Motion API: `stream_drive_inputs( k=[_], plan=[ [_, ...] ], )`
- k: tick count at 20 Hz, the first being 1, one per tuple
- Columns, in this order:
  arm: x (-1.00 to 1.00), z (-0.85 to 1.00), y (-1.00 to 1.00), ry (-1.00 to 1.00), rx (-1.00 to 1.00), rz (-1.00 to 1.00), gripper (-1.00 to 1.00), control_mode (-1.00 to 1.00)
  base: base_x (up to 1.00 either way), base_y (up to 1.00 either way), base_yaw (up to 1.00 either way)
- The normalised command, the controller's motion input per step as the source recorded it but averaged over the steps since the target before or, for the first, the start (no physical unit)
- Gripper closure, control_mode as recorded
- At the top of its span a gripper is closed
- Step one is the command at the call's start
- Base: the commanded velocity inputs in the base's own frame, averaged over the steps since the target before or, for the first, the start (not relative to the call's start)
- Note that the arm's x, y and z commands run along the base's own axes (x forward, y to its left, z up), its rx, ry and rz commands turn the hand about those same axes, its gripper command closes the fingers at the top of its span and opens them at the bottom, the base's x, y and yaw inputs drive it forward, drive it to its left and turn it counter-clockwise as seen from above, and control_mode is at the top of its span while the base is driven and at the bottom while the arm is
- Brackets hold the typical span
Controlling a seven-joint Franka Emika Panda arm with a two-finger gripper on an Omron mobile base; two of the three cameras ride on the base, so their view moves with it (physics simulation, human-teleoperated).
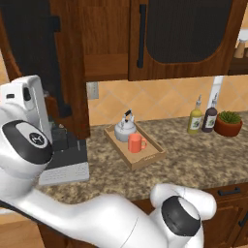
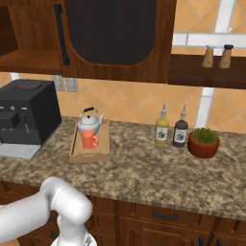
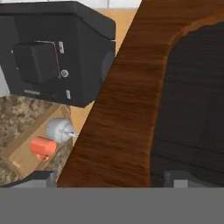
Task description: Pick the kettle from the counter and place it on the tray. Then pick the mug from the cabinet and place it on the tray. Then close the cabinet doors.
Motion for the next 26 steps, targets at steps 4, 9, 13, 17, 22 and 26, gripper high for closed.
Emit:
stream_drive_inputs(
  k=[4, 9, 13, 17, 22, 26],
  plan=[
    [0.39, -0.04, -0.76, -0.13, 0.01, -0.2, -1.0, -1.0, 0.0, 0.0, 0.0],
    [0.36, 0.02, -0.82, -0.06, 0.1, -0.1, -1.0, -1.0, 0.0, 0.0, 0.0],
    [0.45, 0.07, -0.81, 0.0, 0.23, 0.0, -1.0, -1.0, 0.0, 0.0, 0.0],
    [0.67, 0.0, -0.74, 0.03, 0.28, 0.0, -1.0, -1.0, 0.0, 0.0, 0.0],
    [0.77, 0.0, -0.69, 0.0, 0.27, 0.04, -1.0, -1.0, 0.0, 0.0, 0.0],
    [0.8, 0.0, -0.61, 0.0, 0.21, 0.06, -1.0, -1.0, 0.0, 0.0, 0.0]
  ],
)
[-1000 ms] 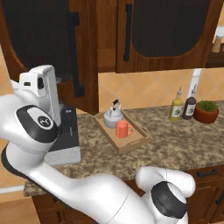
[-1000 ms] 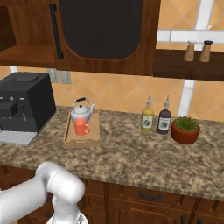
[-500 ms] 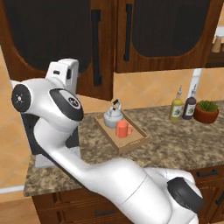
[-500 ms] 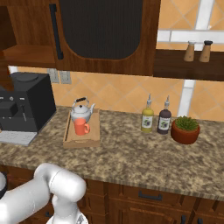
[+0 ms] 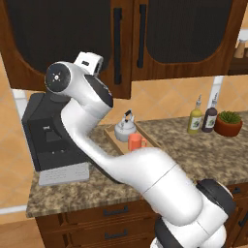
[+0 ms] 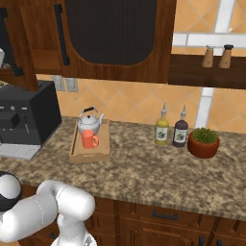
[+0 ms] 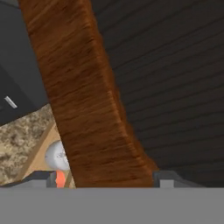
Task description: Pick the kettle from the counter and place it on the tray. Then pick the mug from the cabinet and place it on the tray. Then close the cabinet doors.
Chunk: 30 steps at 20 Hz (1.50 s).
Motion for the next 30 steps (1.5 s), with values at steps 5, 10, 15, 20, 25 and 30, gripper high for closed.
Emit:
stream_drive_inputs(
  k=[5, 10, 15, 20, 25, 30],
  plan=[
    [0.8, -0.12, -0.51, 0.0, 0.1, 0.11, -1.0, -1.0, 0.0, 0.0, 0.0],
    [0.65, -0.33, -0.34, -0.17, 0.0, 0.11, -1.0, -1.0, 0.0, 0.0, 0.0],
    [0.63, 0.0, -0.28, -0.03, 0.02, 0.03, -1.0, -1.0, 0.0, 0.0, 0.0],
    [0.43, 0.21, -0.16, 0.2, 0.0, 0.0, -1.0, -1.0, 0.0, 0.0, 0.0],
    [0.42, 0.04, -0.04, 0.16, 0.0, -0.01, -1.0, -1.0, 0.0, 0.0, 0.0],
    [0.22, -0.02, -0.01, 0.06, 0.0, 0.0, -1.0, -1.0, 0.0, 0.0, 0.0]
  ],
)
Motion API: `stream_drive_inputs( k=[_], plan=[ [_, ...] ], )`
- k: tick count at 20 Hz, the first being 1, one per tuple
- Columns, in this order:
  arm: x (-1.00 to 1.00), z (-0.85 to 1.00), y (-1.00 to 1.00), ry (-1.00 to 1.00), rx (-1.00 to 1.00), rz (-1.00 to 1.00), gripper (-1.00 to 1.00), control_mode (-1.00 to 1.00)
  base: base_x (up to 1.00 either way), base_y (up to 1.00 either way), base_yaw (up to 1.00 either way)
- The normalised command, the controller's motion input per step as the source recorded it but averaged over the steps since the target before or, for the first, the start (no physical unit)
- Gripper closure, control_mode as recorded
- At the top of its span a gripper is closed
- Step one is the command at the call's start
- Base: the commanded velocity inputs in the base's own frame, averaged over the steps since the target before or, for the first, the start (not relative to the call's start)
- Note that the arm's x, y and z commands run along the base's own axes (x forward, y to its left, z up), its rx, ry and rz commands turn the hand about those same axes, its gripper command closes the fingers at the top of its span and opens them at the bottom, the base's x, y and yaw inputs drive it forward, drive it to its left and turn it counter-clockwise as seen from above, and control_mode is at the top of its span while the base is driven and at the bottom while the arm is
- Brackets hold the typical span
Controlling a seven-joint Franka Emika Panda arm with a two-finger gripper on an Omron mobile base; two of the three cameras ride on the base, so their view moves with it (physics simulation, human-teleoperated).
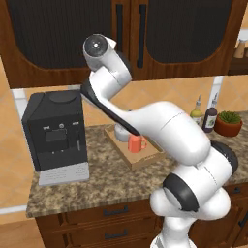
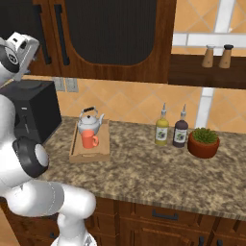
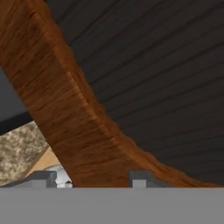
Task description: Pick the kettle from the counter and place it on the tray. Then pick the mug from the cabinet and place it on the tray. Then close the cabinet doors.
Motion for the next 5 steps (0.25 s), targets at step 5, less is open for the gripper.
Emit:
stream_drive_inputs(
  k=[5],
  plan=[
    [0.07, -0.07, -0.03, 0.0, 0.03, 0.0, -1.0, -1.0, 0.0, 0.0, 0.0]
  ],
)
